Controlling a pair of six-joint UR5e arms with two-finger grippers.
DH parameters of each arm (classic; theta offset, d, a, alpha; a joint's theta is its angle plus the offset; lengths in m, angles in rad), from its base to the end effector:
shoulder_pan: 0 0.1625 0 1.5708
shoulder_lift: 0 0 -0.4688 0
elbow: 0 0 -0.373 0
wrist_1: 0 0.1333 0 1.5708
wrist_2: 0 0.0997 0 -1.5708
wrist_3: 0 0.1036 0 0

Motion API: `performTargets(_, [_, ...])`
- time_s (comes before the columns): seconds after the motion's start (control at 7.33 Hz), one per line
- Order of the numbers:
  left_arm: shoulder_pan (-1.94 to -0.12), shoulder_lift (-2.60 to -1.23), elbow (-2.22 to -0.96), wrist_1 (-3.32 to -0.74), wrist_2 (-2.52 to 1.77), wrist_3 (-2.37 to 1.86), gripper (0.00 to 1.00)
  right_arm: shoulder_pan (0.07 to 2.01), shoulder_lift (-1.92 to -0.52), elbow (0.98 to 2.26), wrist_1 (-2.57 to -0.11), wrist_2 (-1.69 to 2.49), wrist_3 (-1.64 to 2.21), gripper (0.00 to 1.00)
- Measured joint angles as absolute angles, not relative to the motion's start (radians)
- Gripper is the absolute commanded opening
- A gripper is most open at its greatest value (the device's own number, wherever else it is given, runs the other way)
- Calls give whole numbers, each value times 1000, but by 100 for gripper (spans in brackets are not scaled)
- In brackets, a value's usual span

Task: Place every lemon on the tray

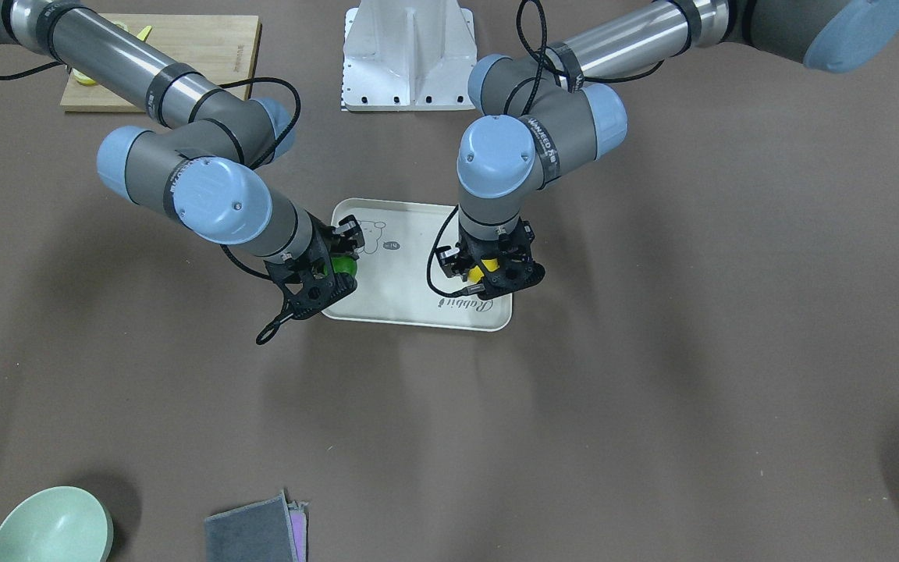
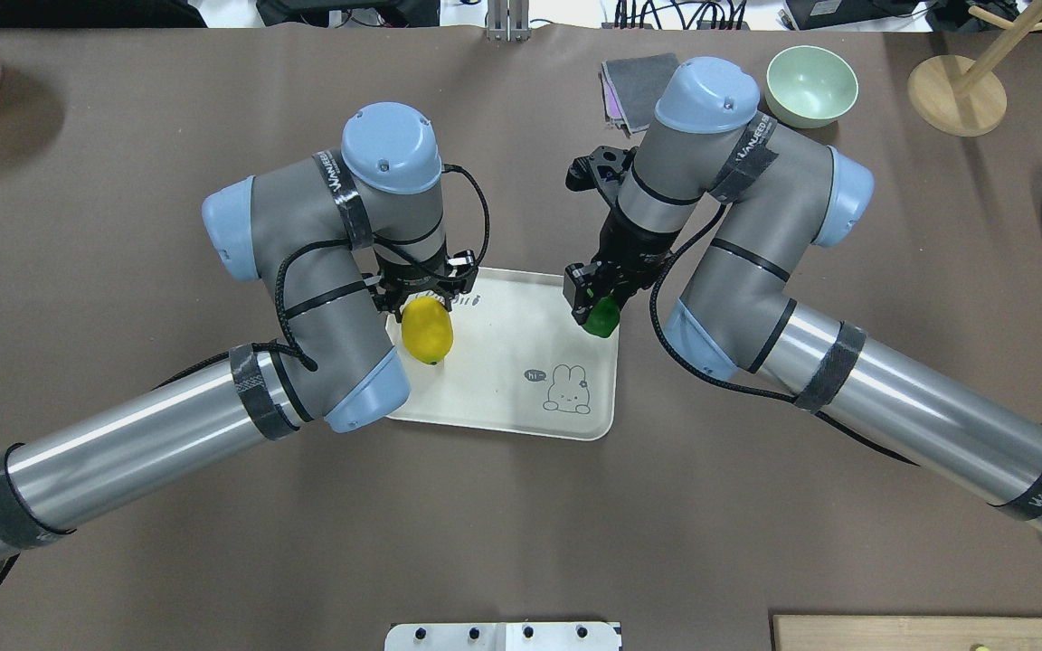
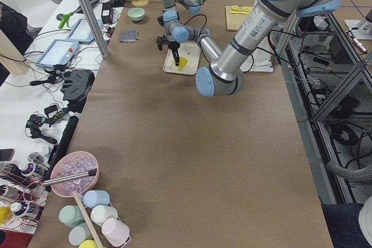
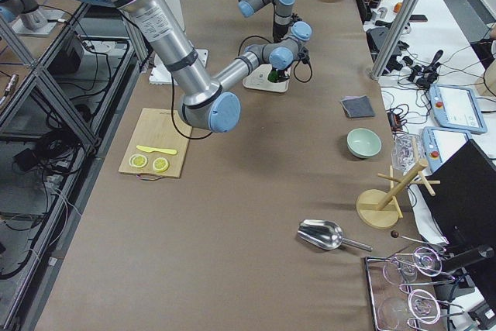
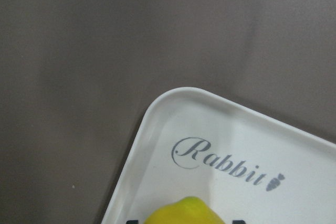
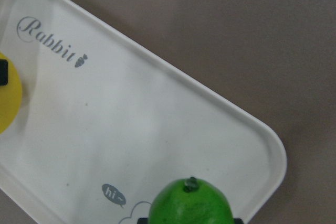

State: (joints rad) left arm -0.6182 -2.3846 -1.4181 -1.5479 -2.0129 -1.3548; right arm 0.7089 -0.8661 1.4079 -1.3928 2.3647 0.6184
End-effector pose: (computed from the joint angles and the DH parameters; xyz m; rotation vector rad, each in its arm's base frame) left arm 0.5768 -0.5194 0.2712 -0.1363 0.7480 -0.2417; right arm -0.5277 -0.5308 0.3162 -0.0089 -1.0278 -0.5073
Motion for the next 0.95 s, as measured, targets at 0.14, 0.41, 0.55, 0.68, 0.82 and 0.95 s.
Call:
performTargets(0.14, [-618,-2372,-1423,-1564,-2012,-1355,98,691,-856,1397,-1379,2345,619,36])
performTargets(0.41, [-620,-2364,-1436,-1572,-2008,-1358,98,657,-848,1381,-1351,2314,621,98])
performTargets(0.55, [-627,-2362,-1447,-1570,-2009,-1356,98,650,-848,1379,-1346,2307,621,99])
performTargets(0.68, [-643,-2362,-1463,-1559,-2013,-1350,98,649,-848,1378,-1345,2305,622,99])
performTargets(0.82, [-671,-2361,-1487,-1530,-2030,-1330,98,655,-848,1379,-1344,2305,623,99])
performTargets(0.95, [-714,-2360,-1509,-1487,-2065,-1287,98,675,-849,1381,-1344,2314,624,99])
